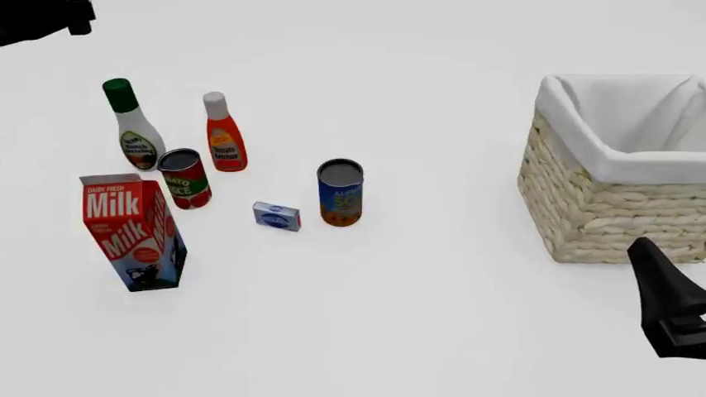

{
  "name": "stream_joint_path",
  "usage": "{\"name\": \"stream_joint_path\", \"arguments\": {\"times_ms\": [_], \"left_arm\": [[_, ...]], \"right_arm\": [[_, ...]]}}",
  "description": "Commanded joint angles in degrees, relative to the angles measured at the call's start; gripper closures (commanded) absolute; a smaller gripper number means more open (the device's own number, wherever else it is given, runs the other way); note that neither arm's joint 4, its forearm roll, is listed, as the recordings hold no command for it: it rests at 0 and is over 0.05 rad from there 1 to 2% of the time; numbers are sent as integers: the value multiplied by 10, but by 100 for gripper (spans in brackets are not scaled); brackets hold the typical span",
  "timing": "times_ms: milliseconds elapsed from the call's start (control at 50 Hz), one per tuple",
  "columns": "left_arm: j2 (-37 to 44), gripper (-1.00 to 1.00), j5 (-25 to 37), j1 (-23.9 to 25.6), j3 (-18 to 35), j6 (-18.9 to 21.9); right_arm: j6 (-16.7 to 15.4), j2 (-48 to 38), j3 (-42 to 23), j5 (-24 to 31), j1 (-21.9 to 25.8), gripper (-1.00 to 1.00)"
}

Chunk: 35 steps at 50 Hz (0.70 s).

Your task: Pick the salad dressing and place it in the basket.

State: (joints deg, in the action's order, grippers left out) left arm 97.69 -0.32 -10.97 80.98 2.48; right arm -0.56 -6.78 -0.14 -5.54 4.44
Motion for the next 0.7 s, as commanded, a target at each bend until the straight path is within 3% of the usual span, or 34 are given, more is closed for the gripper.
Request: {"name": "stream_joint_path", "arguments": {"times_ms": [20, 700], "left_arm": [[28, -100, 2, 11, 12, -10], [92, -100, -25, 1, 13, 3]], "right_arm": [[-2, 4, -1, 6, 0, -100], [-4, -20, 1, -12, 3, -100]]}}
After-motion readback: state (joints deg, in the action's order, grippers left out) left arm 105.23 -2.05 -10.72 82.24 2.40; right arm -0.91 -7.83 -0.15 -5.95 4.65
